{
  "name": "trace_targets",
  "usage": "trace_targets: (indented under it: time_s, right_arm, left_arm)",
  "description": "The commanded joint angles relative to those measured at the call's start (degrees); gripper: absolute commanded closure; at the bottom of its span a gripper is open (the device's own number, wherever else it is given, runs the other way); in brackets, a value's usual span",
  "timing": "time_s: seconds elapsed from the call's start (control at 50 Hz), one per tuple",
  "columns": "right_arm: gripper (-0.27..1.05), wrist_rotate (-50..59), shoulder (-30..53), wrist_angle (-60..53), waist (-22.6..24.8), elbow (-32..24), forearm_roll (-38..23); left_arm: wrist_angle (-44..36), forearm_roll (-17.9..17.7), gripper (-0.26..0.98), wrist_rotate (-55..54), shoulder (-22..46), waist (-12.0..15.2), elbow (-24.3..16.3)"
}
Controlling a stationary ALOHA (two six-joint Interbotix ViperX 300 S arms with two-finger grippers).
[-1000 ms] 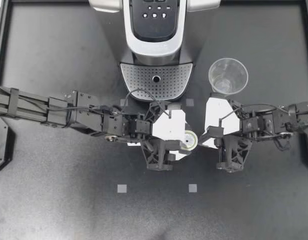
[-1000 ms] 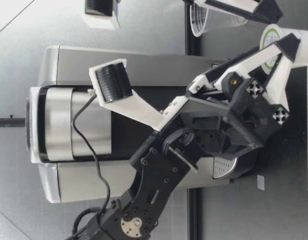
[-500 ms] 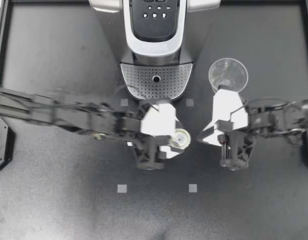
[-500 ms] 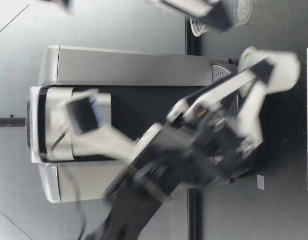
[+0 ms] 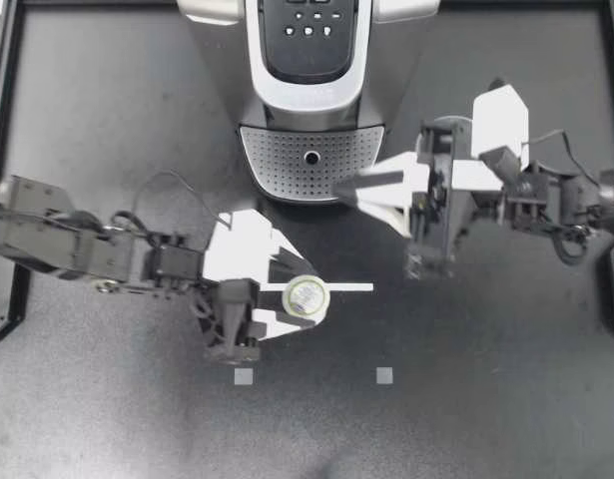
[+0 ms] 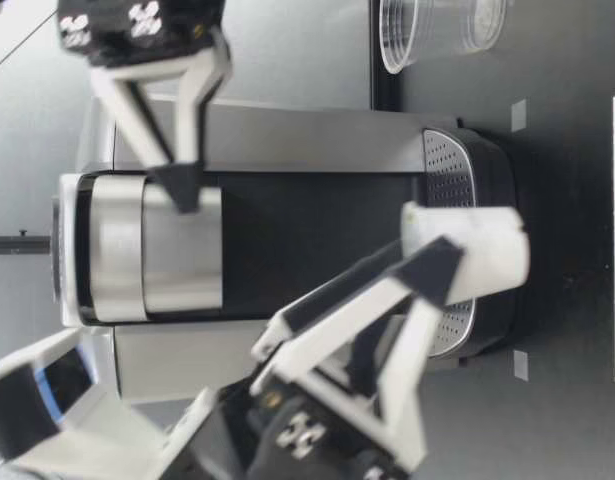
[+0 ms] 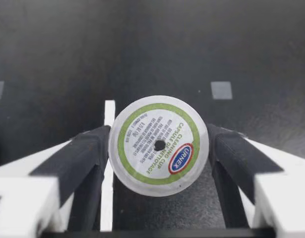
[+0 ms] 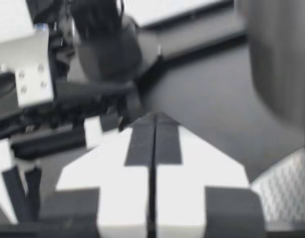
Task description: Place the coffee capsule inside the capsule container, then place the cup onto the center of the cup tray, then push the 'Hot Water' and 'Travel Mug' buttons.
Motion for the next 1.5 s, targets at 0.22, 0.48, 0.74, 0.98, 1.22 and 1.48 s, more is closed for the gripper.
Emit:
trace_targets:
  time_s: [0.22, 0.48, 0.74, 0.98, 1.22, 1.48]
  right_arm:
    - [0.75, -0.4, 0.0, -3.8, -5.2, -4.0, 0.3]
    - [0.75, -0.4, -1.1, -5.6, -6.3, -4.0, 0.4]
    - [0.75, -2.2, -3.8, -9.2, -6.3, -4.1, 0.3]
    - [0.76, -7.7, -5.4, -9.7, -7.0, -7.0, 2.5]
    - [0.76, -9.6, -5.2, -10.5, -9.3, -9.3, 4.3]
    - [0.76, -9.5, -4.2, -10.5, -12.3, -11.1, 4.3]
  left_arm:
    - [-0.5, 0.0, 0.17, 0.0, -5.5, -0.2, 1.3]
    - [-0.6, 0.0, 0.17, -0.1, -5.5, -0.2, 1.5]
    - [-0.7, 0.0, 0.17, -0.2, -5.3, -0.2, 1.5]
    - [-0.8, 0.0, 0.17, -0.1, -4.8, -0.2, 1.0]
    - [-1.3, 0.0, 0.17, -0.3, -4.7, -0.2, 1.1]
    - [-1.5, 0.0, 0.17, 0.0, -4.6, -0.2, 1.1]
